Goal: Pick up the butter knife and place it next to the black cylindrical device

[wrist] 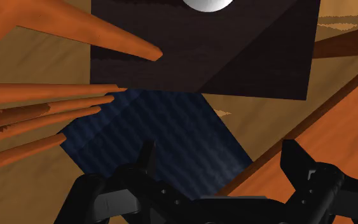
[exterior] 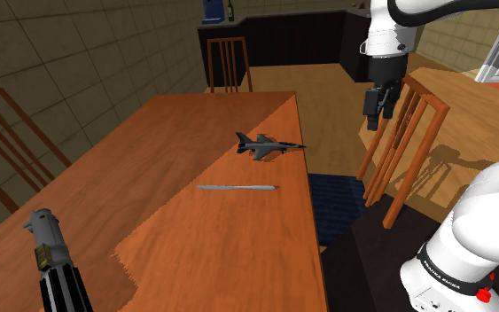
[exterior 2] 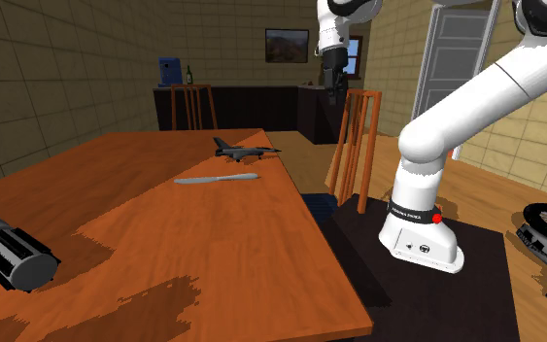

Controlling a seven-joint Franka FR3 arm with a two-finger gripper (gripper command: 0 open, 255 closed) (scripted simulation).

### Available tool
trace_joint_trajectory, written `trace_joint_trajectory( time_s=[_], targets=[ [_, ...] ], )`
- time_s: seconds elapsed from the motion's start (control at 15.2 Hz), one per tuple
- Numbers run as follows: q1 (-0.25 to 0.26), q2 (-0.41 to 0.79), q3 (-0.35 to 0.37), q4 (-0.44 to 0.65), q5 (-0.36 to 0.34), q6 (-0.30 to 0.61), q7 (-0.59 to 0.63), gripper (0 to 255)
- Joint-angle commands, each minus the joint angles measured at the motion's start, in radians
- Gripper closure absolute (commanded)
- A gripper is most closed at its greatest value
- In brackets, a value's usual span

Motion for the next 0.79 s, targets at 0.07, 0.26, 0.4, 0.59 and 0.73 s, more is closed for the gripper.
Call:
trace_joint_trajectory(
  time_s=[0.07,0.26,0.4,0.59,0.73],
  targets=[
    [0.012,0.028,0.008,0.002,0.004,0.028,-0.006,0],
    [0.047,0.115,0.032,0.013,0.015,0.11,-0.022,0],
    [0.069,0.175,0.049,0.026,0.02,0.162,-0.033,0],
    [0.099,0.268,0.075,0.052,0.026,0.234,-0.049,0],
    [0.118,0.331,0.093,0.075,0.028,0.278,-0.058,0]
  ],
)
